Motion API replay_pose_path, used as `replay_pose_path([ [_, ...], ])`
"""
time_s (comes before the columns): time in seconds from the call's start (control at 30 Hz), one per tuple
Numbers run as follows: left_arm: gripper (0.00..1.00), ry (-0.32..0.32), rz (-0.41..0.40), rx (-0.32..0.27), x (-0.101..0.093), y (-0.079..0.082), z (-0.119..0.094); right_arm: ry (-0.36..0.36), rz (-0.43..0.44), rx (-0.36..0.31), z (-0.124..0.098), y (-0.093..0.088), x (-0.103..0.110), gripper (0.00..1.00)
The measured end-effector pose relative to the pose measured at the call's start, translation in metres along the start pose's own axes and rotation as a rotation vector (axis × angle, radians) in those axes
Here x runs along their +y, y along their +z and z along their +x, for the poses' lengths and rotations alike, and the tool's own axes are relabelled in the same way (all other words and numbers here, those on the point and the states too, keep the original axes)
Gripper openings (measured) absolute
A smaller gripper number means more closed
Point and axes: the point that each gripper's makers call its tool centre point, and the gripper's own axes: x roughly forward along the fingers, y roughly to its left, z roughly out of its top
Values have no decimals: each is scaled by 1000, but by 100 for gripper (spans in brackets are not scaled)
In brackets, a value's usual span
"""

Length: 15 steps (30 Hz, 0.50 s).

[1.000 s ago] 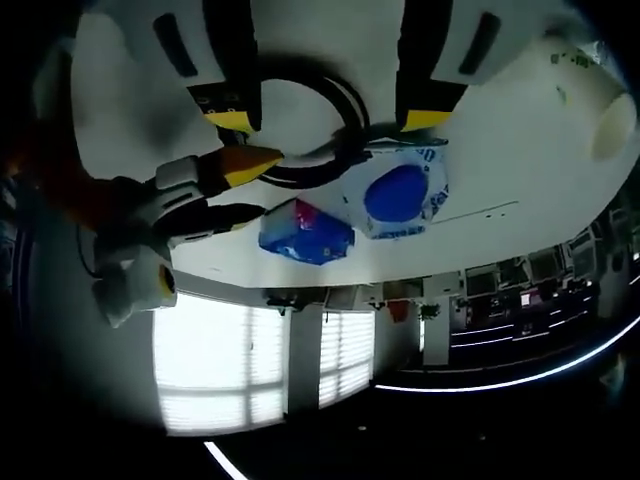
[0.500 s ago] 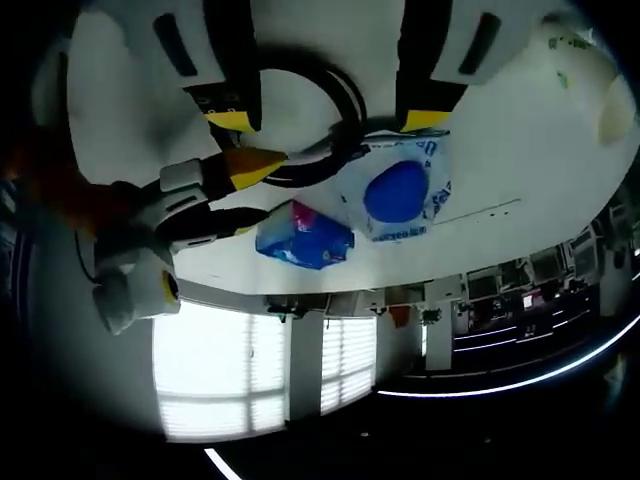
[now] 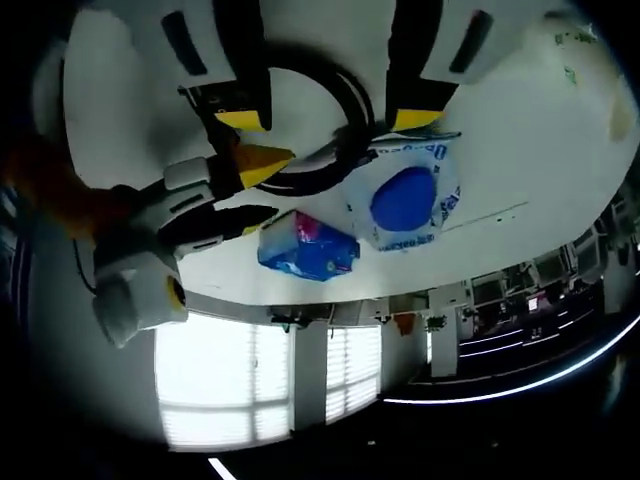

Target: Arrange the tabletop items into an orderly group along one side of the table until the central work area is clear of visible clutter.

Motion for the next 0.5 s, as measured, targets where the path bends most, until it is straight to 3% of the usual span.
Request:
replay_pose_path([
  [0.33, 43, 18, -39, 40, 7, -4, 5, 5, 34, 27, 4, -9, 6, 45],
  [0.5, 37, 37, -86, 118, 16, -11, 11, 3, 57, 29, 5, -11, 7, 41],
])
